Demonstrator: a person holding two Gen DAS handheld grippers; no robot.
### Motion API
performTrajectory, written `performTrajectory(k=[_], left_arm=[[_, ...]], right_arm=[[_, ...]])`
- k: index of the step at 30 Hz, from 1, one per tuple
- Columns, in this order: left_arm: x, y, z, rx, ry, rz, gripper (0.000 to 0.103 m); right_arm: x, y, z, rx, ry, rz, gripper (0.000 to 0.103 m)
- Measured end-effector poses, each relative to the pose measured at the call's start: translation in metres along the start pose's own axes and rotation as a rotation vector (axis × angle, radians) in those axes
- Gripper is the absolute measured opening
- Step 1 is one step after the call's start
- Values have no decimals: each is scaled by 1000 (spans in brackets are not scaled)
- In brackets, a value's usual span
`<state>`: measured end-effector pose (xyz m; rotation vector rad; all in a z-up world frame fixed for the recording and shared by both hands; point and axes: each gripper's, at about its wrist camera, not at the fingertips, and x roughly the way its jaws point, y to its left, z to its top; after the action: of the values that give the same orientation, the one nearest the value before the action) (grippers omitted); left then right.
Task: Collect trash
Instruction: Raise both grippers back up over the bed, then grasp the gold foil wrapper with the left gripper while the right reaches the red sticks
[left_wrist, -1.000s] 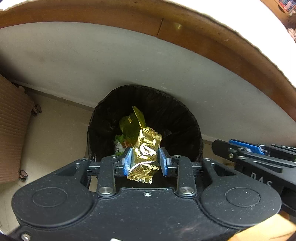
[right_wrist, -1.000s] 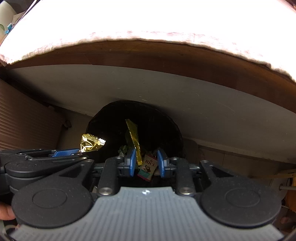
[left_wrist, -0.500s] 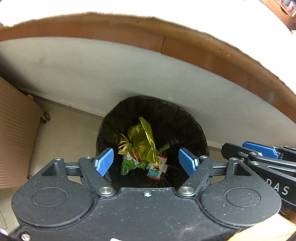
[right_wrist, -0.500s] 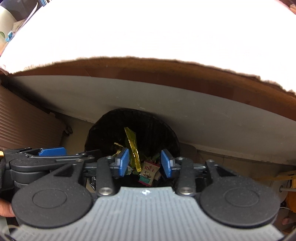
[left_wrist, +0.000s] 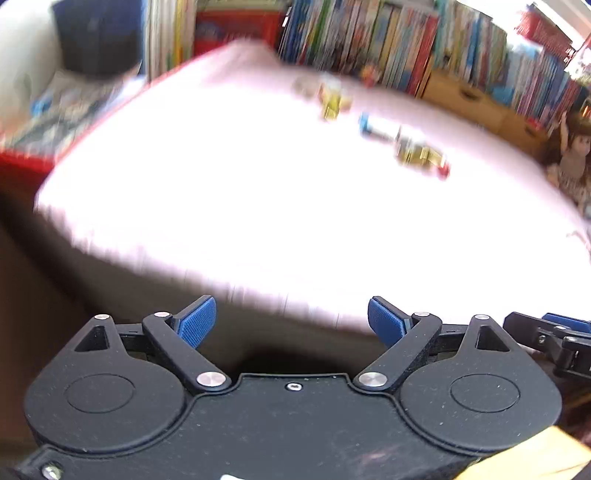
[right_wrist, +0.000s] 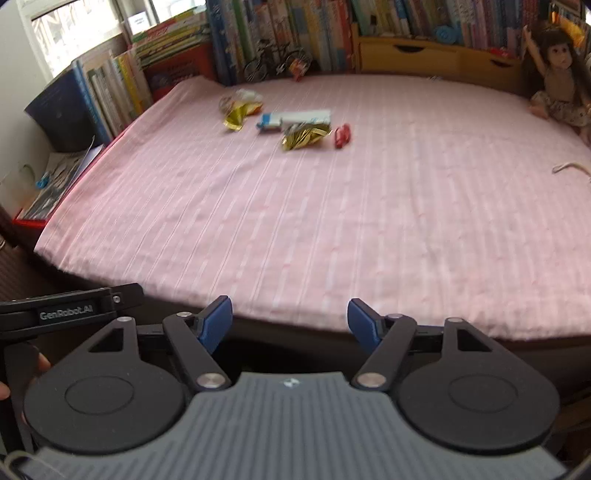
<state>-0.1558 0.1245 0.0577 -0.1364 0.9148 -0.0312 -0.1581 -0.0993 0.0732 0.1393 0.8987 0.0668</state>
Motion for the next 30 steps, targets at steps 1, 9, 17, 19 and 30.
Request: performTrajectory(k=[1,9,17,19,30], left_arm=[[0,-4,10,9,-16,-2,89],[25,-56,88,39,-40,-73,89],[95,-128,132,84,-11,-124,89],[115,-144,142,88,2,-127,89],[210,-180,174,27,93,-62,89]], right_arm=[[-1,-4,9,10,-17,-14,82],[12,-41,70,83,-105,-76,83],[32,-80,109,69,-124,-126,81],[38,-91,116,67,-121,-138,81],[92,-137,153,73,-46,-112,75]])
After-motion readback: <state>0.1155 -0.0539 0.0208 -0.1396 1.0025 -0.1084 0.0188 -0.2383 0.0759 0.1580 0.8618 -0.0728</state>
